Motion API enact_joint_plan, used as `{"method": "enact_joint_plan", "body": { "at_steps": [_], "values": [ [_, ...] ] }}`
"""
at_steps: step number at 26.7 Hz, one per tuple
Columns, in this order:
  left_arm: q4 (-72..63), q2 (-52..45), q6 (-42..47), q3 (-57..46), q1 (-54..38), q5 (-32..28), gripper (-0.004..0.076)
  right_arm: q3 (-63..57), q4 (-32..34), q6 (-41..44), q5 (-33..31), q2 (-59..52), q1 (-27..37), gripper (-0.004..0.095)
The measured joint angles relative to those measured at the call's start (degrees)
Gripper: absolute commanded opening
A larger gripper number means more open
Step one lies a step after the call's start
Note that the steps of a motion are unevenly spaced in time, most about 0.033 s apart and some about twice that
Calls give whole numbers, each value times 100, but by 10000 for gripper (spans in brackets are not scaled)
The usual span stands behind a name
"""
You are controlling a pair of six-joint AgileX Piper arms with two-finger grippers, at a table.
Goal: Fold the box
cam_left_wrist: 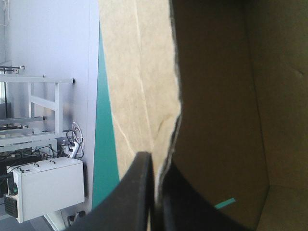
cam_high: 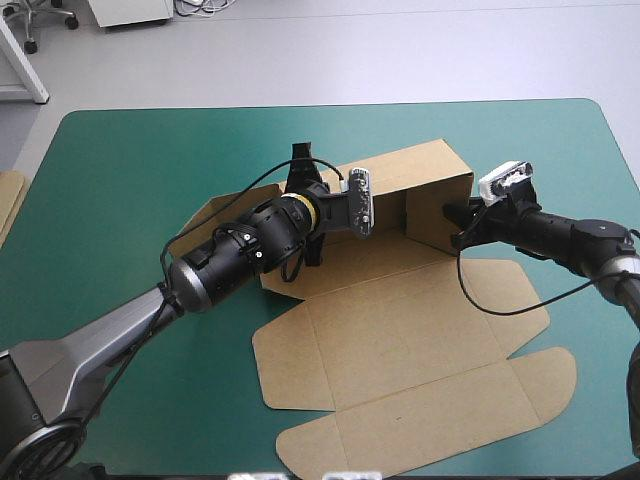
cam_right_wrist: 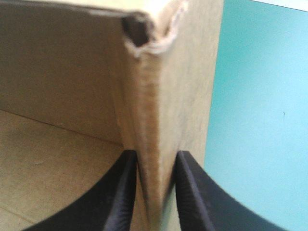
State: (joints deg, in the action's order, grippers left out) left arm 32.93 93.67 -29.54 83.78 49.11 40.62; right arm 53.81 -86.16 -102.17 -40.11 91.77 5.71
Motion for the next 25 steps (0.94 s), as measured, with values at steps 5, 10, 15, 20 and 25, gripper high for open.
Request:
{"method": "enact_joint_plan", "body": {
  "at_steps": [5,10,15,20,25],
  "values": [
    [-42,0,0,0,0,-18,-10,0,-213,-173,362,6,-178,-18],
    [-91,0,0,0,0,0,-10,6,-464,-193,992,6,-490,-19],
    [-91,0,0,10,0,12,0,6,-628,-237,1072,6,-533,-19],
    [-248,0,-1,10,0,12,209,6,-659,-257,1078,6,-533,-19],
    [-779,0,-1,10,55,-200,411,6,-676,-310,902,18,-612,-19]
  ]
}}
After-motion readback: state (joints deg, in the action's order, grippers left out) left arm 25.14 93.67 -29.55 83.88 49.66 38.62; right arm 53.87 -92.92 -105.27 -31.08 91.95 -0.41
